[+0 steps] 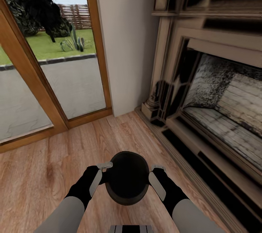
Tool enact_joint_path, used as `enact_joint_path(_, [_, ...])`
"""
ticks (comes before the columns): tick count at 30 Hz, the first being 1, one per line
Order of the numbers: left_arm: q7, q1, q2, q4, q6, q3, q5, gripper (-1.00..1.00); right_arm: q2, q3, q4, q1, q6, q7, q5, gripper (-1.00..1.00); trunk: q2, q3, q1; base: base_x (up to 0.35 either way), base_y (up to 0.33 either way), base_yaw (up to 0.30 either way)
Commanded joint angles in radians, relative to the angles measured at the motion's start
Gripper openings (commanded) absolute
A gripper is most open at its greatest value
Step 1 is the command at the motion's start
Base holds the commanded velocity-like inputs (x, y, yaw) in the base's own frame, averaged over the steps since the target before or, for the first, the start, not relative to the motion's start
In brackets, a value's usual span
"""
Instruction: Place each of the two pumpkins and all three candles from the living room inside a cabinet in the living room (use any cabinet), then make sure every cabinet is closed, and position the cauldron so it is next to a table in the living room.
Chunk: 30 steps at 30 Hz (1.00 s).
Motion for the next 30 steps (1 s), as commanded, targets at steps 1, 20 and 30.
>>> enact_joint_path(1, [0.0, 0.0, 0.0, 0.001, -0.001, -0.001, 0.013, -1.0, 0.0, 0.001, -0.001, 0.0, 0.0, 0.0, 0.01, -1.0, 0.0, 0.004, 0.0, -0.016, 0.0, 0.0])
enact_joint_path(20, [0.0, 0.0, 0.0, 0.001, 0.001, 0.0, 0.013, -1.0, 0.0, -0.001, -0.011, 0.0, 0.001, 0.002, 0.004, -1.0, 0.025, 0.075, -0.019, -0.108, 0.0, 0.0])
enact_joint_path(30, [0.0, 0.0, 0.0, 0.001, 0.001, 0.0, 0.013, -1.0, 0.0, -0.002, -0.012, 0.0, 0.001, 0.002, 0.002, -1.0, 0.095, 0.107, -0.058, -0.002, 0.0, 0.0])
